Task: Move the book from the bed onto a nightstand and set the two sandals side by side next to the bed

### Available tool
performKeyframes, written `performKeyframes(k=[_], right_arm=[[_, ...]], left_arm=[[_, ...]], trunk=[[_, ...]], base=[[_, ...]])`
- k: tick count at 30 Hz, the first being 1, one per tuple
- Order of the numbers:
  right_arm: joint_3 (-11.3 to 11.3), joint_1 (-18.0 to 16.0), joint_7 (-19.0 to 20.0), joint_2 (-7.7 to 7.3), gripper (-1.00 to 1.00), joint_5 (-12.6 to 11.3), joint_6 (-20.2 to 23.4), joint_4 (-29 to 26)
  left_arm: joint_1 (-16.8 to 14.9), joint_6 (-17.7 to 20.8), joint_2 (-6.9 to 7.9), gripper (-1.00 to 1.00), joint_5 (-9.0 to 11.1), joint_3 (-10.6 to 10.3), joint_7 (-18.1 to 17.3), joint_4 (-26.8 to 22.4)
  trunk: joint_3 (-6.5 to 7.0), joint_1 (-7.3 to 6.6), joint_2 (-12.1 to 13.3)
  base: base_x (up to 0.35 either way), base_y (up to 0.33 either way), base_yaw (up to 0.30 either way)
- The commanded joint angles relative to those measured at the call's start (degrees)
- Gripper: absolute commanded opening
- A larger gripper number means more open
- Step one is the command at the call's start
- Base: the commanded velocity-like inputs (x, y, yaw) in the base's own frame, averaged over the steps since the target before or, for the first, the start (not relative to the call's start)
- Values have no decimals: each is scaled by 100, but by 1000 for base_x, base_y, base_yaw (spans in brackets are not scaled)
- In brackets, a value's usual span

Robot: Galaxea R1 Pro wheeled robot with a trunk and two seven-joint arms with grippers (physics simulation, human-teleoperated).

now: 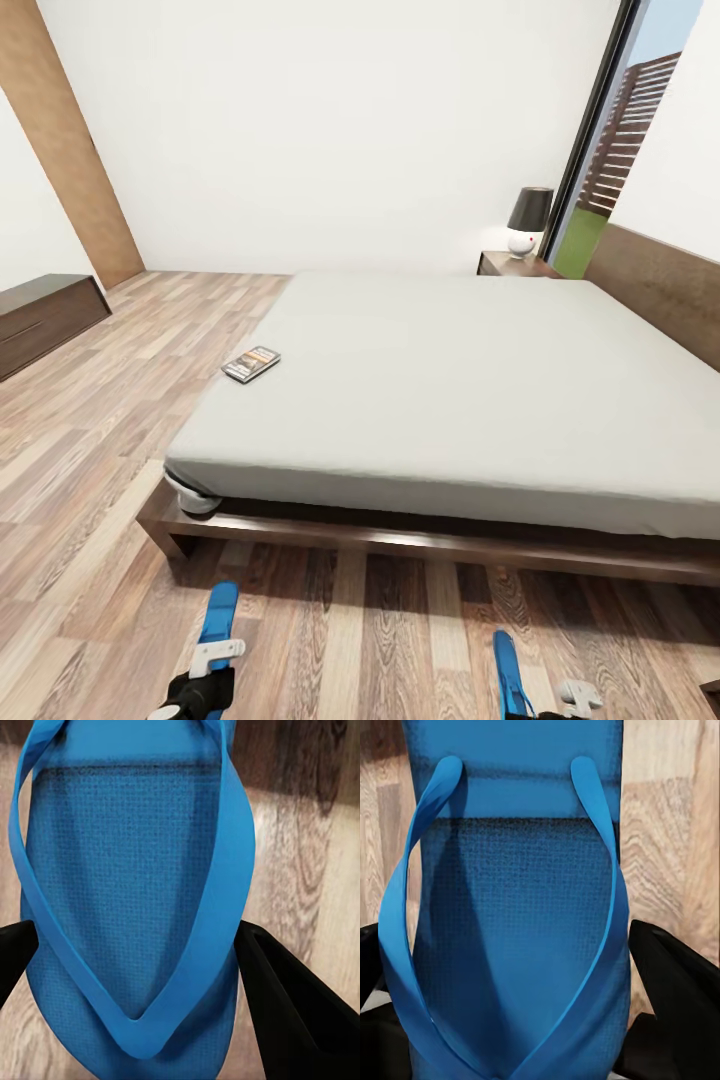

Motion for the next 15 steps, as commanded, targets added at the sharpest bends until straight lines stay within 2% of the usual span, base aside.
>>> performKeyframes(k=[1, 3, 5, 7, 9, 11, 15], right_arm=[[-73, -10, 30, -3, -100, 37, 462, -52], [-87, -19, 46, -19, -100, 16, 1100, -187], [-98, -23, 147, -81, -100, -172, 1581, -479], [-110, -24, 758, -169, -100, -753, 1921, -815], [-114, -25, 1467, -238, -100, -1161, 2398, -965], [-112, -25, 1767, -360, -100, -1286, 2750, -1094], [-115, -25, 1950, -540, -100, -1423, 3011, -1332]], left_arm=[[-3, -20, 4, -100, 45, -41, 25, 4], [-3, -21, -3, -100, 44, -46, 22, 4], [-3, -23, -10, -100, 44, -48, 21, 2], [-3, -28, -18, -100, 46, -55, 18, -2], [-3, -30, -27, -100, 51, -61, 4, 0], [-3, -32, -34, -100, 52, -65, -7, 3], [-3, -50, -40, -100, 53, -67, -14, 4]], trunk=[[-4, -1, -2], [-4, -1, -2], [-4, -1, -2], [-4, -1, -2], [-4, -1, -2], [-4, -1, -2], [-4, -1, -2]], base=[[0, 0, 0], [0, 0, 0], [0, 0, 0], [0, 0, 0], [0, 0, 0], [0, 0, 0], [0, 0, 0]])
